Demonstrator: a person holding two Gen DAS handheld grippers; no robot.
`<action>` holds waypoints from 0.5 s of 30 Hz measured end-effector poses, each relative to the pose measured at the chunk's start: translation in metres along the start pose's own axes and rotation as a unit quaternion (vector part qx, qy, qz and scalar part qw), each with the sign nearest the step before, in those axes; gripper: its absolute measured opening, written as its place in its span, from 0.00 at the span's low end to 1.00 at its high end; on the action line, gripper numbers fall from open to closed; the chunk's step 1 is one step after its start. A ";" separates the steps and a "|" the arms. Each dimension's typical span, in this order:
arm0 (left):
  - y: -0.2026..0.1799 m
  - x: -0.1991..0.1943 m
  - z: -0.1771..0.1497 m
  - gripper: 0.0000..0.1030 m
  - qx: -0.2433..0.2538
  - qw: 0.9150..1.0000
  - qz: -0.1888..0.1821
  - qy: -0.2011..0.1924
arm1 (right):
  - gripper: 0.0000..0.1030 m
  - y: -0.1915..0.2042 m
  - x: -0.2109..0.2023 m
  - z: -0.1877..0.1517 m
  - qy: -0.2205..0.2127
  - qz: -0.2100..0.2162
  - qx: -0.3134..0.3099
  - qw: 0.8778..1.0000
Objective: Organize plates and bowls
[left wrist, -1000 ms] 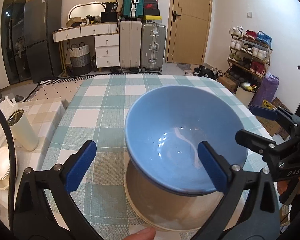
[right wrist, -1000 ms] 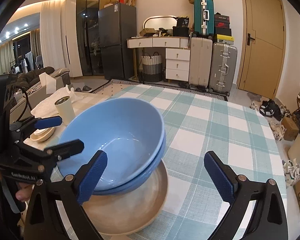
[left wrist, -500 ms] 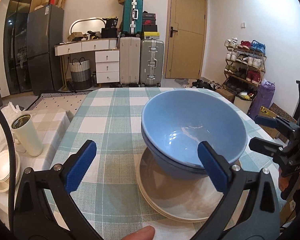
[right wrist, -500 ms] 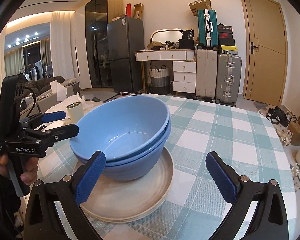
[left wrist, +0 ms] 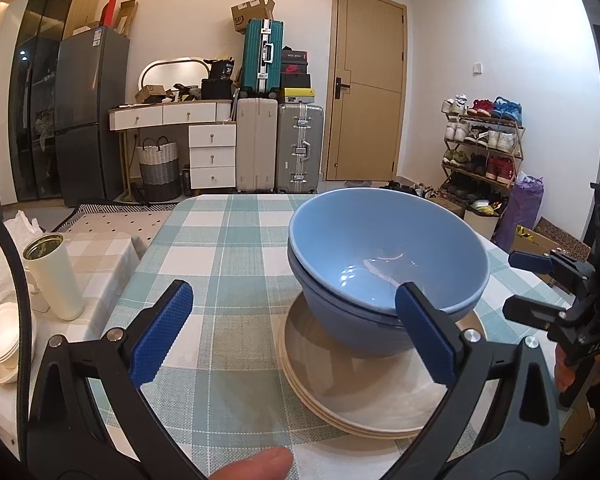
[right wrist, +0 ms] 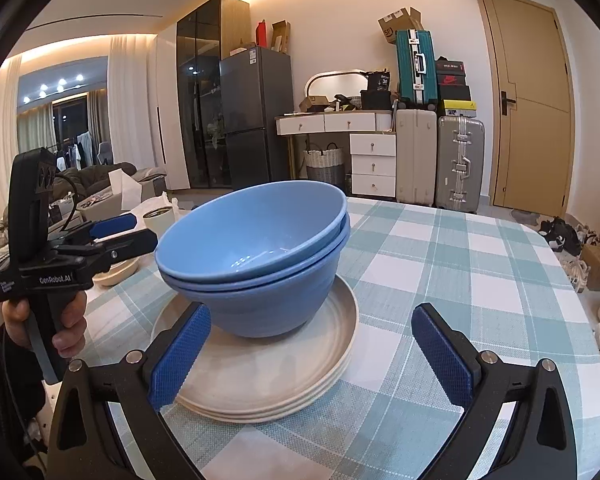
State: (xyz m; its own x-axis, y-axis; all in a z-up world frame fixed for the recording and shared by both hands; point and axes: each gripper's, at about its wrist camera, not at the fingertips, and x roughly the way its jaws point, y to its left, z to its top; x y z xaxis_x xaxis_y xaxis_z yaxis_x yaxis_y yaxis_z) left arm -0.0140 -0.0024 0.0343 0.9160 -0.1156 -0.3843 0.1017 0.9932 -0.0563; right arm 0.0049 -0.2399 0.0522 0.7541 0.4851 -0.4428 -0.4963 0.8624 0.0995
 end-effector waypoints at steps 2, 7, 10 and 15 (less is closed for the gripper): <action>0.000 0.000 -0.001 0.98 0.000 1.000 0.000 -0.004 | 0.99 0.003 -0.001 -0.004 0.000 0.001 -0.008 1.000; 0.002 0.000 -0.006 0.98 -0.003 1.000 -0.004 -0.013 | 0.99 0.009 -0.003 -0.010 -0.002 -0.003 -0.019 1.000; 0.004 -0.002 -0.008 0.98 -0.006 1.000 -0.010 -0.014 | 0.99 0.008 -0.005 -0.010 -0.011 0.001 -0.017 1.000; 0.009 -0.001 -0.012 0.98 0.000 1.000 -0.010 -0.008 | 0.99 0.004 -0.006 -0.010 -0.015 0.009 -0.009 1.000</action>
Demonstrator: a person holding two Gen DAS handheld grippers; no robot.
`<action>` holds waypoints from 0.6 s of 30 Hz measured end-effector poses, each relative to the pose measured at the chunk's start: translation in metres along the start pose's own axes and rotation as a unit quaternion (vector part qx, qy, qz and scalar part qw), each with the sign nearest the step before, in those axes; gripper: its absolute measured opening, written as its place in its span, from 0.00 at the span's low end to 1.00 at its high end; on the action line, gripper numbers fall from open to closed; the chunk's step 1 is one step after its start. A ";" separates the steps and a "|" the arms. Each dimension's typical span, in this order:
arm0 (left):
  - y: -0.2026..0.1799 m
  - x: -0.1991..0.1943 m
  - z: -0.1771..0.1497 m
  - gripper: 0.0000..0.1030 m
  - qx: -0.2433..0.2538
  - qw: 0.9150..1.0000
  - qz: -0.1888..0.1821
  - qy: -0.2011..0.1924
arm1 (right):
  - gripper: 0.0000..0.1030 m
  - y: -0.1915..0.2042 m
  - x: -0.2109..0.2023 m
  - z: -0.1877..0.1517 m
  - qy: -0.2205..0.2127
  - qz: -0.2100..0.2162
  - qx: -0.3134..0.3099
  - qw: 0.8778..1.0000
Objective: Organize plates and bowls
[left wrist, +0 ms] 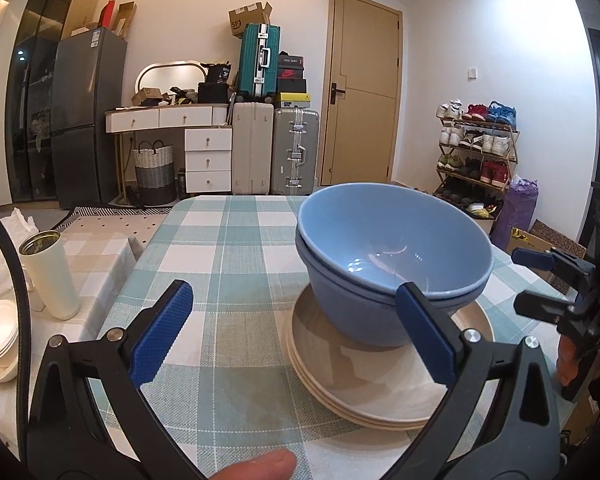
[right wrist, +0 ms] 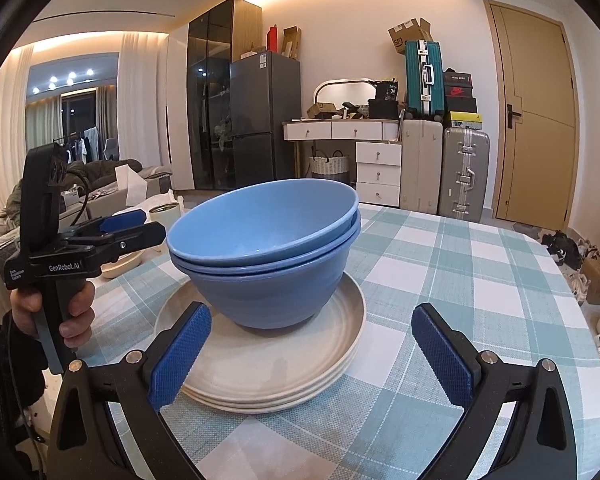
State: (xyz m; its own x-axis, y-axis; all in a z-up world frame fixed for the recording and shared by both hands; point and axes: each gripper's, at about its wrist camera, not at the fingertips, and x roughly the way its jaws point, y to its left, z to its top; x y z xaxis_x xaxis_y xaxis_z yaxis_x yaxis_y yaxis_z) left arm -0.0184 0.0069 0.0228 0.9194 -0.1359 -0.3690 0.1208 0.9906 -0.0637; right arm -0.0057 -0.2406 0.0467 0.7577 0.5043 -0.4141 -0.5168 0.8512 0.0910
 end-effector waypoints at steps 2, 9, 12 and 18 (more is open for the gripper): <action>0.001 0.002 -0.002 0.98 0.004 1.000 0.001 0.005 | 0.99 -0.001 -0.001 0.000 -0.002 0.003 0.003 1.000; 0.004 0.003 -0.004 0.98 0.006 1.000 -0.011 0.007 | 0.99 -0.002 -0.005 0.000 -0.008 0.008 0.007 1.000; 0.005 0.002 -0.005 0.98 0.004 1.000 -0.016 0.004 | 0.99 -0.003 -0.005 0.000 -0.009 0.010 0.008 1.000; 0.005 0.001 -0.005 0.98 0.006 1.000 -0.016 0.003 | 0.99 -0.001 -0.006 0.001 -0.009 0.007 0.004 1.000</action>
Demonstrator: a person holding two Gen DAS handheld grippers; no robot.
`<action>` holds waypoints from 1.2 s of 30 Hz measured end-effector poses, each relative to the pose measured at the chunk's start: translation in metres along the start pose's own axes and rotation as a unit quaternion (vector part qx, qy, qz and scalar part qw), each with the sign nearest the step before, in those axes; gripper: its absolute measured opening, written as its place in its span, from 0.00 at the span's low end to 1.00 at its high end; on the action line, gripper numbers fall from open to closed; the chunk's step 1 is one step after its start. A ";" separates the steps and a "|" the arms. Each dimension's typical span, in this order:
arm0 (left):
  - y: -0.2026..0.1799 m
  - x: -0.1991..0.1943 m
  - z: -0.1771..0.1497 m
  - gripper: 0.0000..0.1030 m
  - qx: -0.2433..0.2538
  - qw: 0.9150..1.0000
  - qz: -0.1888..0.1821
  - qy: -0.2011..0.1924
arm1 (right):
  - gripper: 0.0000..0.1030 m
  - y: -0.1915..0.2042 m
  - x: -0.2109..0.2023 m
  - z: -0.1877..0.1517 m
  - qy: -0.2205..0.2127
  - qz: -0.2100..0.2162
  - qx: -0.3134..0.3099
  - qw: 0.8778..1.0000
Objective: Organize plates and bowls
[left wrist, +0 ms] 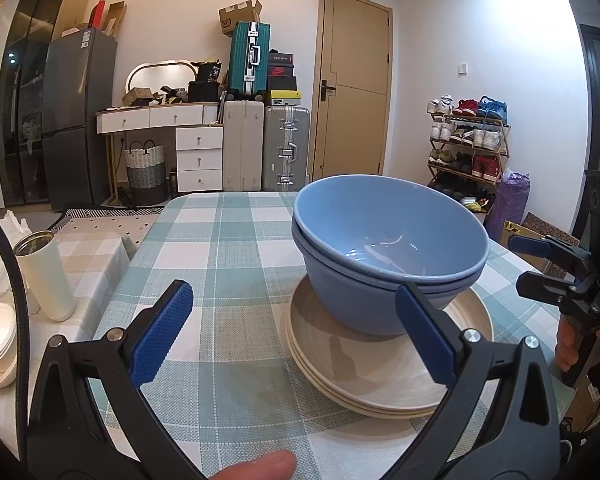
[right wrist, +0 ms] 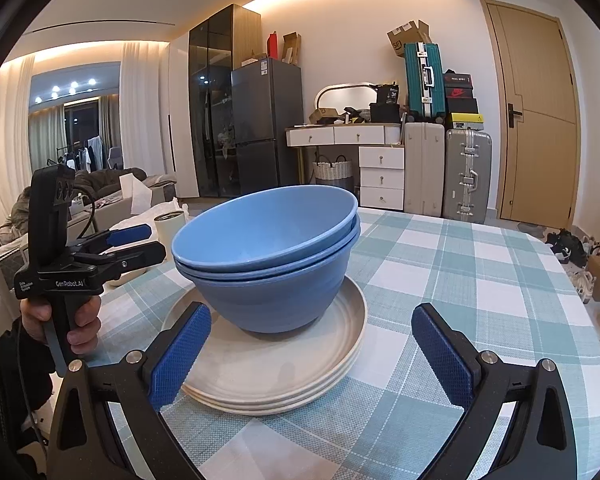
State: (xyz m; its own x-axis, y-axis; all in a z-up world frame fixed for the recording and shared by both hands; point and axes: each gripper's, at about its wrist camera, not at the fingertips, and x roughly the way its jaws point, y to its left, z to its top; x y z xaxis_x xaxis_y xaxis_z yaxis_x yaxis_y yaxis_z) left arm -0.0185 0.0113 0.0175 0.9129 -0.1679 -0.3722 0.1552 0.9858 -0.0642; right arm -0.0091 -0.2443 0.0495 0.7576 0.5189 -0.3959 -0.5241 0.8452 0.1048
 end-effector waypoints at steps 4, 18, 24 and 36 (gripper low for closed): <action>-0.001 -0.001 0.001 0.98 0.002 1.000 0.001 -0.001 | 0.99 0.003 -0.001 0.000 0.000 -0.001 -0.006 1.000; -0.001 0.000 0.000 0.98 0.003 1.000 0.001 -0.001 | 0.99 0.005 0.001 -0.001 0.001 -0.001 -0.012 1.000; -0.001 0.000 0.001 0.98 0.003 1.000 0.002 -0.001 | 0.99 0.005 0.001 -0.001 0.000 -0.001 -0.012 1.000; -0.002 0.001 0.002 0.98 0.004 1.000 0.002 -0.001 | 0.99 0.004 0.002 -0.001 0.001 0.000 -0.012 1.000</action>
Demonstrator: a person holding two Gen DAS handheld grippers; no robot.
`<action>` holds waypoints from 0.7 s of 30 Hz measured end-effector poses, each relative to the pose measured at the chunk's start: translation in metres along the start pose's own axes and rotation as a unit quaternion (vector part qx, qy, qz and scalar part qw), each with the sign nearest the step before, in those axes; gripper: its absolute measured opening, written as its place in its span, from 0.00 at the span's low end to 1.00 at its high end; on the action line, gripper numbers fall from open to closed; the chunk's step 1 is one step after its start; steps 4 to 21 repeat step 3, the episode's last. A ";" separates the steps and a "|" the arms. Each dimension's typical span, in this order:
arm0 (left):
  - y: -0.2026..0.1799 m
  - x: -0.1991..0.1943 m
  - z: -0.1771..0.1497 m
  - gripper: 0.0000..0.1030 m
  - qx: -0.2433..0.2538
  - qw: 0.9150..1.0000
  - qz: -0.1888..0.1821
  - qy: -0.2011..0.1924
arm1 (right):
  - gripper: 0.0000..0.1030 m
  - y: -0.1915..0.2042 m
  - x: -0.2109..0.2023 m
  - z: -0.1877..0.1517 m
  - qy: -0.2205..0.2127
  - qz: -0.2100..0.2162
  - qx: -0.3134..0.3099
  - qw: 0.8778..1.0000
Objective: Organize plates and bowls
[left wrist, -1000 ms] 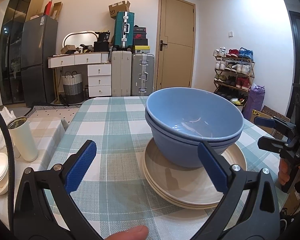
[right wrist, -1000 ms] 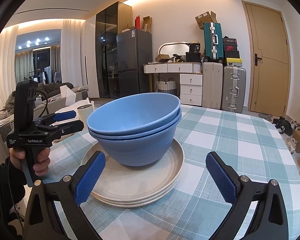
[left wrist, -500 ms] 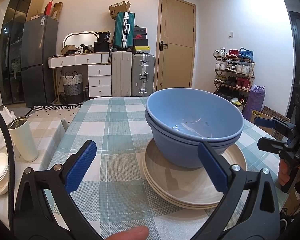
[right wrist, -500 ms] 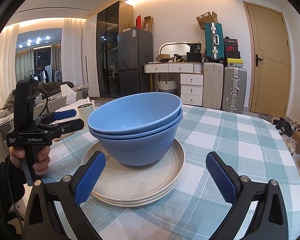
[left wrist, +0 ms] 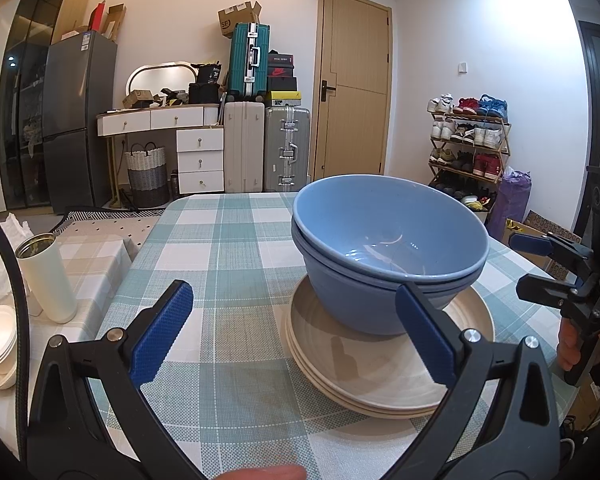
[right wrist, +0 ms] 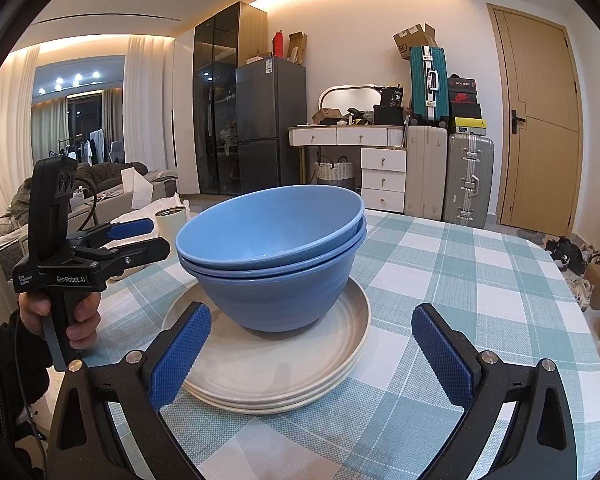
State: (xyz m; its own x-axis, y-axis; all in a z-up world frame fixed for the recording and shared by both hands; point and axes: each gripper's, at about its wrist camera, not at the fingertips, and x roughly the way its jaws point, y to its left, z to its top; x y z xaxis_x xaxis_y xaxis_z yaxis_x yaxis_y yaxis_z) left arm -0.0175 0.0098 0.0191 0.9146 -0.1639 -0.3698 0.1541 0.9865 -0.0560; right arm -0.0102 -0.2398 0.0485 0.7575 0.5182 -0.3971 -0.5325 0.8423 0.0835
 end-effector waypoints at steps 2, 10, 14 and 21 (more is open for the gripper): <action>0.000 -0.001 0.000 0.98 0.001 1.000 0.001 -0.001 | 0.99 0.000 0.000 0.000 0.001 0.000 0.000 1.000; 0.000 -0.001 0.001 0.98 0.001 1.000 0.001 -0.001 | 0.99 0.000 0.000 0.000 0.001 0.000 0.000 1.000; 0.000 -0.001 0.001 0.98 0.001 1.000 0.001 -0.001 | 0.99 0.000 0.000 0.000 0.001 0.000 0.000 1.000; 0.000 -0.001 0.001 0.98 0.001 1.000 0.001 -0.001 | 0.99 0.000 0.000 0.000 0.001 0.000 0.000 1.000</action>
